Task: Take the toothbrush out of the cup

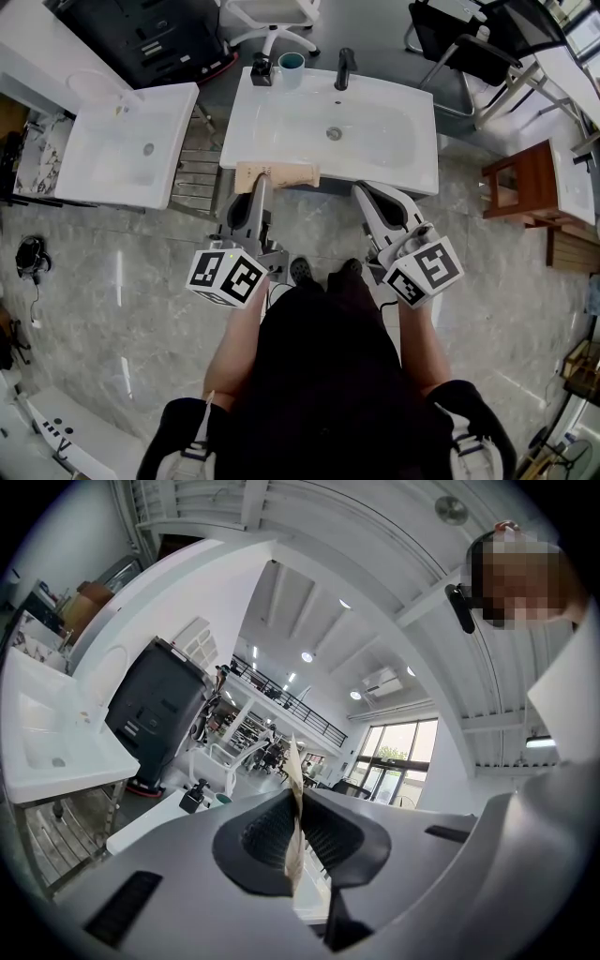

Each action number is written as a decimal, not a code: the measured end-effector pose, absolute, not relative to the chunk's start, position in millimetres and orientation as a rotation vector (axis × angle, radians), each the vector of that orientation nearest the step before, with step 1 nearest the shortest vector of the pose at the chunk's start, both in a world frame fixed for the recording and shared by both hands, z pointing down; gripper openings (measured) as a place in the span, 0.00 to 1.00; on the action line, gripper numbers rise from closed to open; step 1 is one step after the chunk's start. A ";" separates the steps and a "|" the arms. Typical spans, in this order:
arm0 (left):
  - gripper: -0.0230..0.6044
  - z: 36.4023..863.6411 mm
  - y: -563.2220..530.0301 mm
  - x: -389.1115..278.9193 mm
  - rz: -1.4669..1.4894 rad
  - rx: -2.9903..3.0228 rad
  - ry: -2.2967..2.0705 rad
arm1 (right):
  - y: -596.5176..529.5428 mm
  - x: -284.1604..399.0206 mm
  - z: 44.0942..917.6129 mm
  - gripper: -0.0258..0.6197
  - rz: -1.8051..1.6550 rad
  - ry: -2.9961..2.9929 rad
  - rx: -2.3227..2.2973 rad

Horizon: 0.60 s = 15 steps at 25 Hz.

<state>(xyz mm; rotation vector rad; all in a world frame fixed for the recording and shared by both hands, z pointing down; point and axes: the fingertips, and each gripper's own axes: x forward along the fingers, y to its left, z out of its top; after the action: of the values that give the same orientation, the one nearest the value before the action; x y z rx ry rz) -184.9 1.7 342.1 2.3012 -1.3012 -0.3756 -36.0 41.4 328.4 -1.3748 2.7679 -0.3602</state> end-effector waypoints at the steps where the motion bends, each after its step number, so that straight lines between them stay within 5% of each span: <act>1: 0.10 342.3 1.6 -185.4 -0.377 2.300 -1.300 | 41.4 -36.6 328.3 0.09 -0.360 2.768 -1.377; 15: 0.09 343.3 -2.7 -190.4 -0.385 2.293 -1.302 | 38.6 -42.1 330.3 0.09 -0.368 2.788 -1.373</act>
<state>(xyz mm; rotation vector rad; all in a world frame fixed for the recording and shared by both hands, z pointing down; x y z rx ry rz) -190.4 -2.7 343.3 2.2929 -1.3022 -0.3851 -42.1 38.6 330.3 -1.3726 2.7880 -0.3682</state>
